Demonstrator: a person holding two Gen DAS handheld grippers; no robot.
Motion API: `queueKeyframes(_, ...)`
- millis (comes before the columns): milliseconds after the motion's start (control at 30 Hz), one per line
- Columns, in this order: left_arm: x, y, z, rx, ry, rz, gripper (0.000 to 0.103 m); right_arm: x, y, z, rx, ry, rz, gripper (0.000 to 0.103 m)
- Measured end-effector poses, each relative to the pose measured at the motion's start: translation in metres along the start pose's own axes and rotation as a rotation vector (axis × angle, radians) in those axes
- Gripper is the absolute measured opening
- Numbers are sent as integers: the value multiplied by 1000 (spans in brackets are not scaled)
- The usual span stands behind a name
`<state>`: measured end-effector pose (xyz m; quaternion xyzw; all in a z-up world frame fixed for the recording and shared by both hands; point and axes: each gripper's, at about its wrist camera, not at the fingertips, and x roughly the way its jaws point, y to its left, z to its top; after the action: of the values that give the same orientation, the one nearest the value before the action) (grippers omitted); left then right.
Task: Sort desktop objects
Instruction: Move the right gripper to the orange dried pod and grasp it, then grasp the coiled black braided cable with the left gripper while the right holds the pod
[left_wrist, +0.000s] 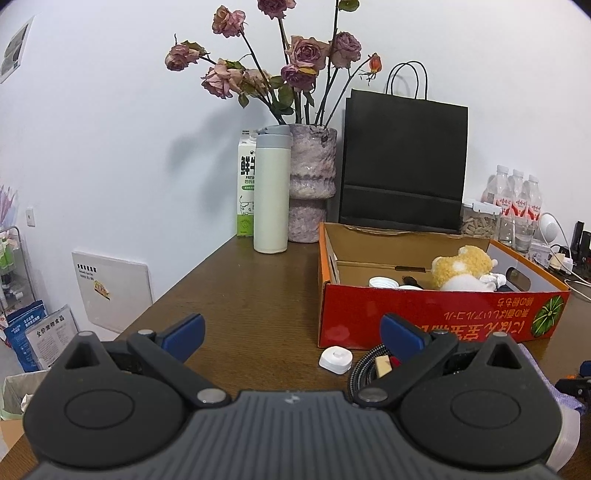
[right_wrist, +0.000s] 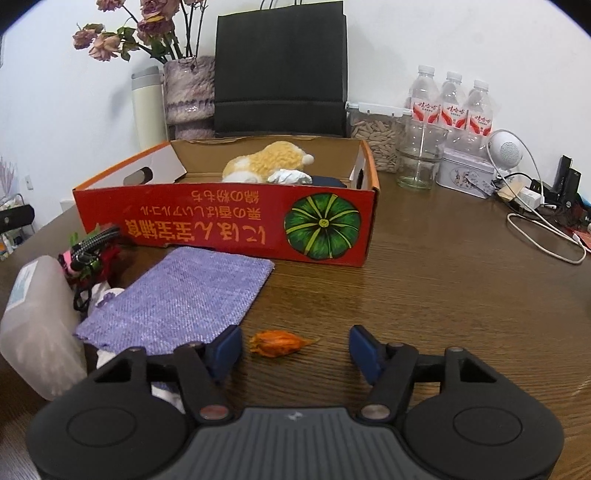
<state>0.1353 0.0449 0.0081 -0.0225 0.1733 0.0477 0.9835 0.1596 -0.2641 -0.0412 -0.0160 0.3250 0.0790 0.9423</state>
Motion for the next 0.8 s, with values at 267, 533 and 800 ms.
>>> queueKeyframes(267,1,-1,-1,3,9,4,103,-3,0,-2,-1,-16,16,40)
queueKeyframes(533,1,0,-1,3,10,5,103,-8,-2,-3,20,-39,7,40)
queueKeyframes(800,3,4,2,-24,29,12,103,-15,0,-2,22,-76,-4,40)
